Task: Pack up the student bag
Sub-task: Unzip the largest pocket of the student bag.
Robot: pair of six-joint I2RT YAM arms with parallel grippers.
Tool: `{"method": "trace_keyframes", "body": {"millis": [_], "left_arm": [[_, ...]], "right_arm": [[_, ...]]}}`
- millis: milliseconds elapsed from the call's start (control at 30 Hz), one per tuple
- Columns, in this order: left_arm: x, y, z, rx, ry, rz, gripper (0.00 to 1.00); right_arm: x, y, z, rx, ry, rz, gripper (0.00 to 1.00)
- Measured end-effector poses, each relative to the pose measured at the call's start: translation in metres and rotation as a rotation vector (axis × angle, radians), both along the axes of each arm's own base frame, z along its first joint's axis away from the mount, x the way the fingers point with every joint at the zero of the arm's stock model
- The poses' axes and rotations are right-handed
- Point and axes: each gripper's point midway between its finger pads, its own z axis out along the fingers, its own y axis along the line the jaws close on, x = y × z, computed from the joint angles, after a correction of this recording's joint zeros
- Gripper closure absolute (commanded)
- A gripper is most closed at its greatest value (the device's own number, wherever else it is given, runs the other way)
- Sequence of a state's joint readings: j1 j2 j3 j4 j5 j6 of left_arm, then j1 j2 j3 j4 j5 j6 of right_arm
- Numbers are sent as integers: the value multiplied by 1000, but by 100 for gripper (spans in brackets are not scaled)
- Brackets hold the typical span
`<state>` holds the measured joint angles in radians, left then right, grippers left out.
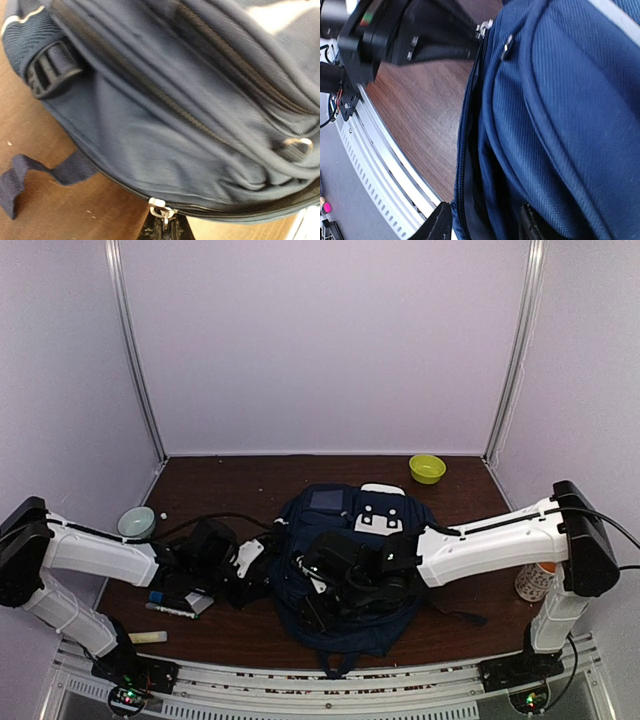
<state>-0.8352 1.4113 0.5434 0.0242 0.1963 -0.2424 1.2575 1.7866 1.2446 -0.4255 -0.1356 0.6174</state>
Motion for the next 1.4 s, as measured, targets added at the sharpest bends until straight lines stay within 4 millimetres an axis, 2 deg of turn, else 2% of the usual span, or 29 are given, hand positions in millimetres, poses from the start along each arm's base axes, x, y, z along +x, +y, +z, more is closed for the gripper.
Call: {"method": "trace_keyframes", "body": {"millis": [333,533,767,900,1033,1167,1400], "left_arm": [[-24,-8,11,-15,28,-55,100],[-26,-8,14,-28,58,-32,100],[-26,-7,24,-50,57,-4,100],[-26,-7,25,-51,58,0,100],[-27,-7,25,-51,57,0,100],[-26,-7,26,-49,54,2,100],[-25,-6,28,-30,51,7,100]], "right_arm": [[7,3,5,3,-15,-6,53],[12,3,8,4,-32,10,53],[15,5,33,37,-83,68,51],[19,-1,57,65,-133,86,50],[30,-14,81,84,-199,50,48],[37,-37,94,81,-245,-7,46],[40,-68,91,36,-269,-63,46]]}}
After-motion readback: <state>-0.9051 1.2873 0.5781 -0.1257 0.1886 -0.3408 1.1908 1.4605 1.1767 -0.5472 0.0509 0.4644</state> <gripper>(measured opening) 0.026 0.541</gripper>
